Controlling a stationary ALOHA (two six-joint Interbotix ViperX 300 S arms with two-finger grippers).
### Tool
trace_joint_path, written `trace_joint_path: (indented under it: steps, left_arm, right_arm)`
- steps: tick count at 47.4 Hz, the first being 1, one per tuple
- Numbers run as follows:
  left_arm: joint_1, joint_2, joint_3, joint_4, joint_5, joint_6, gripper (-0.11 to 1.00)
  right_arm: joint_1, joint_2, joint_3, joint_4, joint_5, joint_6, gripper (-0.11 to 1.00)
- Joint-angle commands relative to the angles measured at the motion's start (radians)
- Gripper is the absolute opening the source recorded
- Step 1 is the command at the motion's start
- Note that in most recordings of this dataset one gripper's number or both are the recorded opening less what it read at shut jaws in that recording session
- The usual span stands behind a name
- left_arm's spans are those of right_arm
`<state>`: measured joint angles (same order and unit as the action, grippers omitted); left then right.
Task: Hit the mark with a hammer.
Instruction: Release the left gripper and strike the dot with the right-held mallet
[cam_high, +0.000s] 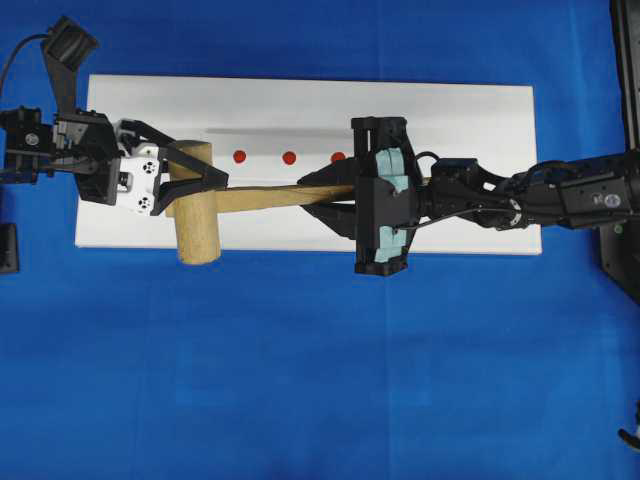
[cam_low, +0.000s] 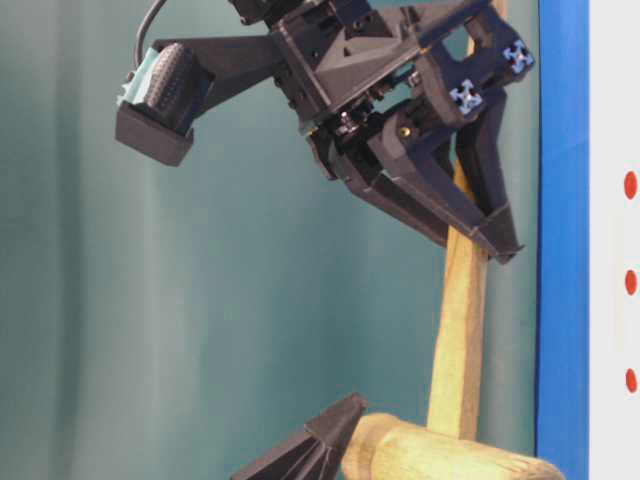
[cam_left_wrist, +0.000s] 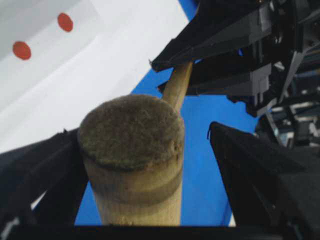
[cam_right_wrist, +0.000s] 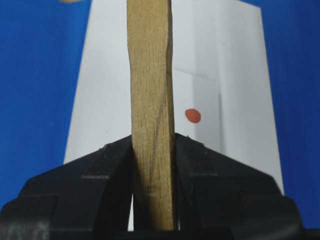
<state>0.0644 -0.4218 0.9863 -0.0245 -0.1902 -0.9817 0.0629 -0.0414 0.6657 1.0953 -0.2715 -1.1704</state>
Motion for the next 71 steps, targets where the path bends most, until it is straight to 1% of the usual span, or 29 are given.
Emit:
trace_joint_path:
  steps: [1,5,9,13,17,18,22,26,34,39,40,46,53,57,61,67,71]
  left_arm:
    - [0.003,-0.02,-0.023,0.003,-0.012,0.003,0.83]
    - [0.003,-0.032,-0.017,0.003,-0.006,0.005,0.81]
    - [0.005,-0.06,0.002,0.003,-0.005,0.023,0.81]
    - [0.008,-0.097,0.026,0.006,-0.006,0.058,0.81]
    - [0.009,-0.141,0.051,0.006,-0.005,0.124,0.81]
    - [0.011,-0.156,0.06,0.006,-0.005,0.153,0.81]
    - [0.017,-0.196,0.084,0.006,0.002,0.23,0.81]
    - [0.02,-0.235,0.101,0.006,0.026,0.324,0.8]
    - [0.018,-0.29,0.124,0.006,0.072,0.497,0.8]
    - [0.018,-0.321,0.137,0.006,0.103,0.634,0.8]
    - [0.018,-0.327,0.138,0.006,0.11,0.675,0.8]
    - [0.021,-0.341,0.146,0.006,0.126,0.827,0.8]
    - [0.031,-0.341,0.149,0.006,0.127,0.98,0.8]
    - [0.032,-0.341,0.149,0.006,0.124,1.057,0.8]
    - [0.032,-0.344,0.149,0.006,0.121,1.1,0.8]
    - [0.032,-0.348,0.15,0.005,0.112,1.103,0.8]
    - [0.032,-0.354,0.153,0.005,0.11,1.101,0.8]
  right_arm:
    - [-0.003,-0.044,-0.002,0.015,-0.005,0.011,0.08]
    - [0.0,-0.067,0.018,0.023,-0.005,0.018,0.08]
    - [0.002,-0.097,0.043,0.031,-0.005,0.031,0.08]
    - [0.006,-0.129,0.074,0.043,-0.005,0.046,0.08]
    - [0.011,-0.169,0.109,0.051,-0.005,0.06,0.08]
    - [0.011,-0.176,0.117,0.052,-0.005,0.063,0.08]
    - [0.012,-0.21,0.149,0.058,-0.005,0.086,0.08]
    - [0.012,-0.236,0.175,0.063,-0.005,0.109,0.08]
    - [0.014,-0.272,0.206,0.064,0.011,0.146,0.08]
    - [0.014,-0.278,0.212,0.064,0.026,0.169,0.08]
    - [0.014,-0.278,0.213,0.064,0.028,0.172,0.08]
    - [0.012,-0.279,0.213,0.064,0.032,0.179,0.08]
    - [0.014,-0.279,0.212,0.064,0.034,0.183,0.08]
    - [0.012,-0.279,0.212,0.075,0.034,0.183,0.08]
    - [0.014,-0.279,0.21,0.097,0.035,0.183,0.08]
    - [0.038,-0.273,0.206,0.141,0.041,0.183,0.08]
    - [0.091,-0.258,0.195,0.183,0.031,0.183,0.08]
